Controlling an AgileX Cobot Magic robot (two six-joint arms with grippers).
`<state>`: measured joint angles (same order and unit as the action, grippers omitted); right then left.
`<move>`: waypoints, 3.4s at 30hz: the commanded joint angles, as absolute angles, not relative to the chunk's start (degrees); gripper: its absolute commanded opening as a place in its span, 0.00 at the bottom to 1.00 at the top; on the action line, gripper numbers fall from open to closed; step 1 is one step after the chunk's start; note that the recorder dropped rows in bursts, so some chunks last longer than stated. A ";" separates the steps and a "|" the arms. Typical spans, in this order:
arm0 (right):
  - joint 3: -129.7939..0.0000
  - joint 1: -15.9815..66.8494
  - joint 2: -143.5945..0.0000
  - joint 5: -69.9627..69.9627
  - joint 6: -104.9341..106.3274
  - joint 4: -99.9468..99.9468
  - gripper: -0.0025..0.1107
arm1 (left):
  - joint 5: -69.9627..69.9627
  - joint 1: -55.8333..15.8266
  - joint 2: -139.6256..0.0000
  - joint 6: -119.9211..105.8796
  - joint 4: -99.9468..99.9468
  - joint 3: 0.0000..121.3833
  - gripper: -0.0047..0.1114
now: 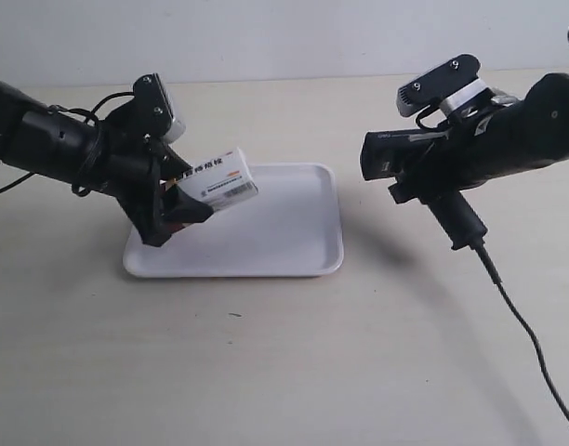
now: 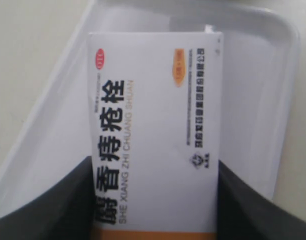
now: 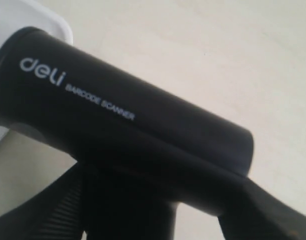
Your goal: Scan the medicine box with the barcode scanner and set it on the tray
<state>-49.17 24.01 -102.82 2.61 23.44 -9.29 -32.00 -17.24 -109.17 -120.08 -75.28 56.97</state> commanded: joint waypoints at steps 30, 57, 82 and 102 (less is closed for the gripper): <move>-51.90 24.61 -109.16 -0.93 16.29 -10.55 0.79 | -20.50 -23.93 -115.20 -111.93 -81.64 61.93 0.95; -25.14 24.61 -44.79 -3.13 12.22 -17.17 0.02 | -13.00 -23.93 -56.07 -82.24 -73.93 28.55 0.05; -23.30 24.61 -42.68 -2.68 11.92 -17.58 0.02 | -4.83 -2.93 0.00 -87.96 -78.22 0.00 0.05; -23.30 24.61 -42.68 -2.68 11.92 -17.58 0.02 | -13.35 -0.47 0.00 15.45 13.16 0.00 0.05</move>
<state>-23.60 24.40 -43.18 -1.95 11.96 -17.42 -10.91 -0.63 -0.39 10.42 9.61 0.19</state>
